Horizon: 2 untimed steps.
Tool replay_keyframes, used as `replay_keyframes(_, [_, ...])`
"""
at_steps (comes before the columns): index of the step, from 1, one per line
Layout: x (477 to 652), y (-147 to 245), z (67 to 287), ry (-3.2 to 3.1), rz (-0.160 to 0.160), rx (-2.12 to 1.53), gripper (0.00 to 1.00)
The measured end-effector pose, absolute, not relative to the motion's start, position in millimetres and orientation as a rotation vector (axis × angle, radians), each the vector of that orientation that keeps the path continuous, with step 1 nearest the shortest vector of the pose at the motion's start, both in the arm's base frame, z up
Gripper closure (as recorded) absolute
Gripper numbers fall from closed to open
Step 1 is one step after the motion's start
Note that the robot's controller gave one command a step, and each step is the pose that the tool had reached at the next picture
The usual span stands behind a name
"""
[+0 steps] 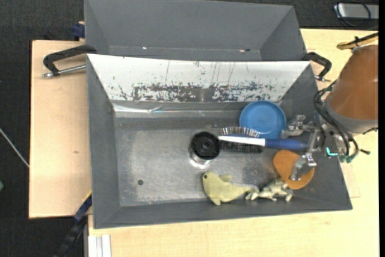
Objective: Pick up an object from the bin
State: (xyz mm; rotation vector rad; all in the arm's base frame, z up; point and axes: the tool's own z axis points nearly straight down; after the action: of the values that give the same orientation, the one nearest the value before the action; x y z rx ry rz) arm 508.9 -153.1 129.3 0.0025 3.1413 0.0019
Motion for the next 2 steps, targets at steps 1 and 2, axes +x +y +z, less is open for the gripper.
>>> replay_keyframes(1, [528.3,-94.6,74.5,3.022,-0.008,-0.817,0.0])
replay_keyframes(2, [530.1,-94.4,75.8,3.027,-0.003,-0.816,0.0])
